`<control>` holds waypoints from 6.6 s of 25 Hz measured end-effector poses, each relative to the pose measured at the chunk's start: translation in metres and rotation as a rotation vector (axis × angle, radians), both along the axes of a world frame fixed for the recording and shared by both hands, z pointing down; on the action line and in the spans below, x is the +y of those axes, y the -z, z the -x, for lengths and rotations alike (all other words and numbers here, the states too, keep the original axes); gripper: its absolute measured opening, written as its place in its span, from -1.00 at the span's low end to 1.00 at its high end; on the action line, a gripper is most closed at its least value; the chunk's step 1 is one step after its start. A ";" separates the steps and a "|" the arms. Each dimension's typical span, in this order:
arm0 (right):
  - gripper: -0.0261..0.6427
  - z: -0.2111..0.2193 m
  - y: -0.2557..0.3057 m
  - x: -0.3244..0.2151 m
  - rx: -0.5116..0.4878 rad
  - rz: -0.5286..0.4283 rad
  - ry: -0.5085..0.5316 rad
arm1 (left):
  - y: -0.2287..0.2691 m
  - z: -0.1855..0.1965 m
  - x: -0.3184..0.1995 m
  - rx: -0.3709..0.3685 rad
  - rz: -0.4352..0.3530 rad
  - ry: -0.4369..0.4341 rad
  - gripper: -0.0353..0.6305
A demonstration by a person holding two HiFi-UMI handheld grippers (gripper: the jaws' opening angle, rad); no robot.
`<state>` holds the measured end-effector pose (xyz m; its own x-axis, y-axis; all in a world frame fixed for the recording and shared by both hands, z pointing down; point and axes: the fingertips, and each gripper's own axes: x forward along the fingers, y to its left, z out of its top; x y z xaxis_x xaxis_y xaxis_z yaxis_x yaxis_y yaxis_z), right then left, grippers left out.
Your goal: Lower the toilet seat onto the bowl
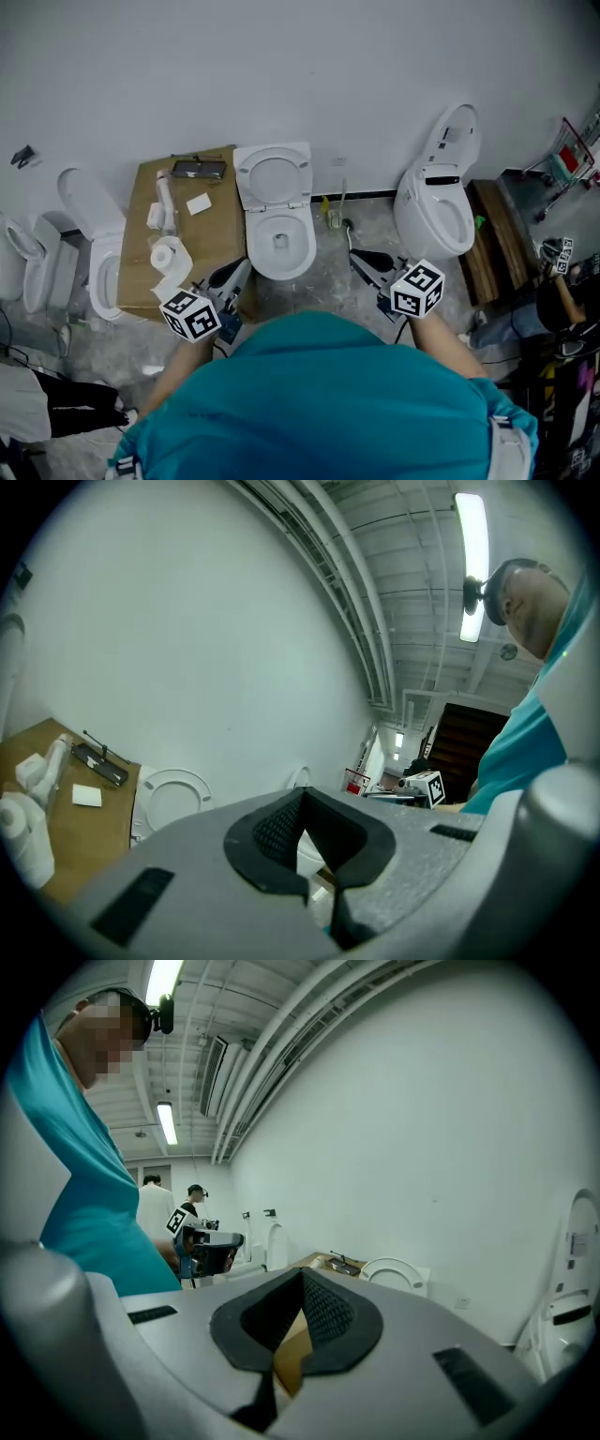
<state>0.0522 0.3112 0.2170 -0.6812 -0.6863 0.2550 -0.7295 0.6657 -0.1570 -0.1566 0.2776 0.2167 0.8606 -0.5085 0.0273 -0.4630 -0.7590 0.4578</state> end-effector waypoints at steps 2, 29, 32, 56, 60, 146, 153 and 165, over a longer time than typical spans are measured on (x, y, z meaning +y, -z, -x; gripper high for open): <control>-0.92 0.014 -0.003 -0.023 0.010 0.008 -0.001 | -0.001 0.014 -0.023 0.003 0.003 -0.006 -0.88; -0.92 -0.058 -0.081 -0.391 0.080 0.036 0.383 | -0.072 -0.078 -0.292 -0.159 0.121 0.386 -0.88; -0.92 -0.056 -0.098 -0.419 0.118 0.031 0.399 | -0.080 -0.083 -0.324 -0.209 0.126 0.397 -0.88; -0.46 -0.007 -0.284 -0.576 0.564 0.005 0.244 | -0.280 -0.098 -0.546 -1.049 -0.166 -0.007 -0.36; -0.42 -0.001 -0.302 -0.582 0.614 -0.013 0.255 | -0.307 -0.097 -0.561 -1.165 -0.177 -0.050 -0.36; -0.72 0.037 -0.346 -0.402 0.683 0.097 0.789 | -0.347 -0.094 -0.377 -1.374 -0.390 -0.647 -0.77; -0.68 0.040 -0.358 -0.375 0.689 0.125 0.852 | -0.359 -0.091 -0.348 -1.365 -0.365 -0.696 -0.77; -0.61 0.044 -0.381 -0.337 0.698 0.173 0.936 | -0.381 -0.088 -0.309 -1.366 -0.336 -0.777 -0.74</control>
<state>0.0085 -0.0259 0.5983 -0.5769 0.0868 0.8122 0.0680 0.9960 -0.0581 -0.0687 -0.0316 0.5980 0.3266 -0.1221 0.9372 0.1617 -0.9698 -0.1827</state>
